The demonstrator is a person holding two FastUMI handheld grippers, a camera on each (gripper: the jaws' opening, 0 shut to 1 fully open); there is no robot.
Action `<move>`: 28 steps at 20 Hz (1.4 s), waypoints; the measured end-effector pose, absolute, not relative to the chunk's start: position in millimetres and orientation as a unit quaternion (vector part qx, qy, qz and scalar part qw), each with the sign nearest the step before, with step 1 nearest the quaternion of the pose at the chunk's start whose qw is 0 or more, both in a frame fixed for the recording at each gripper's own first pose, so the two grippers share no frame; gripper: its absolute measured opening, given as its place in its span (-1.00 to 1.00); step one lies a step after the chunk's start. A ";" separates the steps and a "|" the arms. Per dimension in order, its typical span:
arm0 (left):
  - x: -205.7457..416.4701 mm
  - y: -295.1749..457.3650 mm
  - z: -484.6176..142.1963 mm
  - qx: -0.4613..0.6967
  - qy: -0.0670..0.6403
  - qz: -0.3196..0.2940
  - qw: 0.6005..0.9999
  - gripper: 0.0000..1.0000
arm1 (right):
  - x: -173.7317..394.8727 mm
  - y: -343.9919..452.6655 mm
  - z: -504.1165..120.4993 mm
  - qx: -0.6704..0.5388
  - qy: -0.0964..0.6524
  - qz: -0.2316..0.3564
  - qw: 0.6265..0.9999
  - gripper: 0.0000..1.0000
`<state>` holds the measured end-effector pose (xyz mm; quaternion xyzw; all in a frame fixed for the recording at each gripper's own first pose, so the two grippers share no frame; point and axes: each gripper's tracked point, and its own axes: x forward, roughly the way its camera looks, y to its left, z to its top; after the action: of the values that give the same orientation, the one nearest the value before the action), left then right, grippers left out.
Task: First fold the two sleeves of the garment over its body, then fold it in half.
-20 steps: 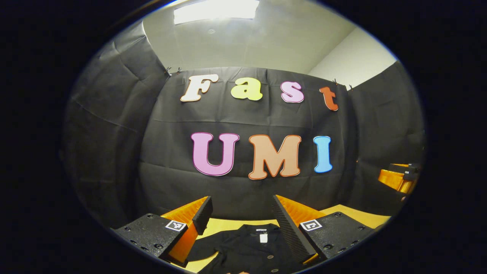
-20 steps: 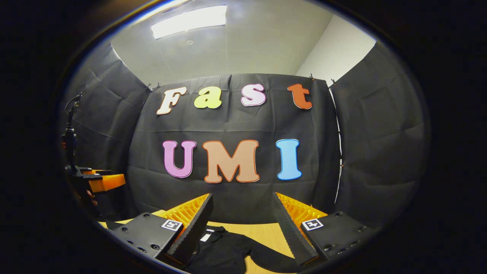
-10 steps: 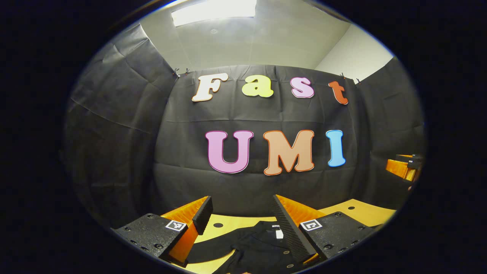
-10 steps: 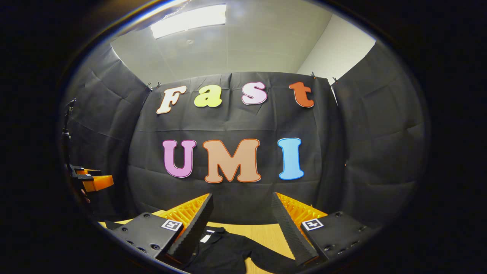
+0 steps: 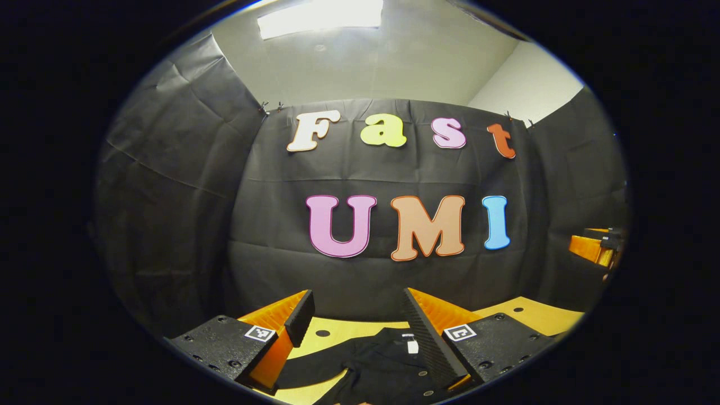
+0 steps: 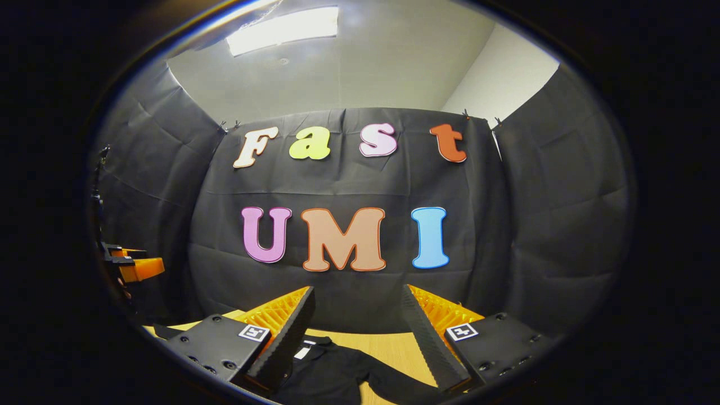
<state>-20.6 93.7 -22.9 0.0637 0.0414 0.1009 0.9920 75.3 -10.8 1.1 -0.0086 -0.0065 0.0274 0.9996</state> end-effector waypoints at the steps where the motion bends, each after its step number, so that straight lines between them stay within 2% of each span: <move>1: -20.2 93.5 -23.2 0.062 0.041 0.101 0.992 0.84 | 75.8 -9.1 0.4 -0.010 -0.006 0.029 1.000 0.95; 6: -22.0 87.4 -28.4 0.057 0.041 0.096 0.993 0.85 | 81.6 -14.7 -6.1 -0.004 0.001 0.021 1.000 0.90; 7: -23.4 86.9 -28.4 0.057 0.040 0.094 0.993 0.85 | 84.5 -18.7 -8.8 -0.001 0.005 0.017 1.000 1.00; 8: -23.2 85.3 -29.1 0.057 0.039 0.092 0.993 0.85 | 88.3 -23.8 -13.2 0.000 0.011 0.011 1.000 1.00; 12: -20.2 77.3 -27.6 0.054 0.031 0.086 0.994 0.84 | 84.0 -66.0 -30.0 -0.020 0.030 -0.020 0.999 0.95; 15: -16.5 71.2 -29.0 0.059 0.028 0.081 0.995 0.84 | 86.1 -94.9 -59.6 -0.044 0.068 -0.037 0.996 1.00; 17: -14.1 68.5 -29.0 0.063 0.028 0.080 0.994 0.84 | 87.6 -115.3 -84.1 -0.050 0.102 -0.050 0.992 0.95; 19: -13.1 65.2 -30.6 0.066 0.029 0.078 0.994 0.83 | 86.0 -139.2 -115.2 -0.054 0.143 -0.063 0.986 1.00; 20: -11.9 63.0 -31.5 0.068 0.030 0.077 0.994 0.83 | 82.9 -150.4 -134.3 -0.055 0.168 -0.070 0.982 0.92; 22: -10.1 59.4 -33.7 0.071 0.033 0.076 0.994 0.84 | 76.1 -175.6 -171.2 -0.057 0.215 -0.086 0.971 1.00; 25: -7.7 53.1 -35.7 0.077 0.033 0.077 0.994 0.84 | 58.1 -208.5 -229.3 -0.033 0.294 -0.111 0.949 0.96; 28: -3.9 45.5 -39.1 0.078 0.037 0.079 0.993 0.83 | 44.8 -214.8 -295.5 -0.010 0.383 -0.112 0.917 0.97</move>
<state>-3.9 45.5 -39.1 0.0781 0.0366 0.0789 0.9931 44.8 -214.8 -295.5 -0.0096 0.3830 -0.1116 0.9169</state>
